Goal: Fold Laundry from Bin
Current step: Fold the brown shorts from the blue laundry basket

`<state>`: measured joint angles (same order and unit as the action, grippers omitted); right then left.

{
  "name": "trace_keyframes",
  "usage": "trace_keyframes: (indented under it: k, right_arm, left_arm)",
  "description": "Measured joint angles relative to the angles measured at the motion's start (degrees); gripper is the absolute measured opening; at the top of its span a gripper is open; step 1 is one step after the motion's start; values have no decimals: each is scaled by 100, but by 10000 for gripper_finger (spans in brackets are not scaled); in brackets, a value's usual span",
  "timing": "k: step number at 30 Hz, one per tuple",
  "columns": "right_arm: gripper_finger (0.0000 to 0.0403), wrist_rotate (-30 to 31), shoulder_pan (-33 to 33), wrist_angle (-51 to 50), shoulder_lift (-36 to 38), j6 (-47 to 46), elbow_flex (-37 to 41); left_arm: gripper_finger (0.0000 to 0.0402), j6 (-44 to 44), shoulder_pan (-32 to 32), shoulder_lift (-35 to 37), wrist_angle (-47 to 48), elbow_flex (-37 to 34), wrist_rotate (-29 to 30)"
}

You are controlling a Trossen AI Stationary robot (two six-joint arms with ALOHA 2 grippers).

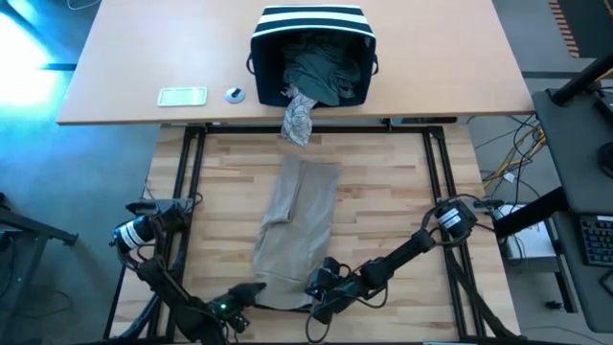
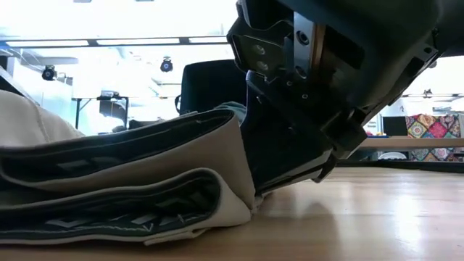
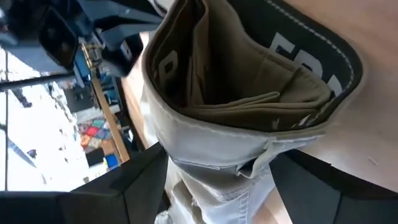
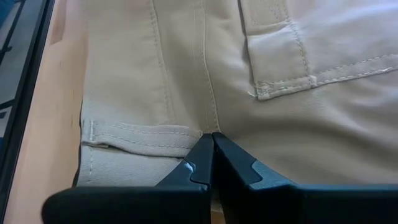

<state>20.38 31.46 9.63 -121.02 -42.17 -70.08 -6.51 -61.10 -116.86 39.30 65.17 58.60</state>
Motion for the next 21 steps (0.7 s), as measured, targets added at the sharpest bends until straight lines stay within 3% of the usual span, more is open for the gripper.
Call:
trace_keyframes:
  k: [10,13,18,21]
  right_arm:
    - [9,-135,-2,-39,35,9,3]
    - [9,-155,19,-77,86,-20,7]
    - [9,-174,107,-500,325,1,13]
    - [9,-179,169,-960,561,60,22]
  left_arm:
    - [247,23,423,5,-581,4,-1002]
    - [193,244,553,7,-697,11,-1177]
    - [30,839,745,28,-481,183,-1784]
    - [22,1319,775,142,-267,255,-1811]
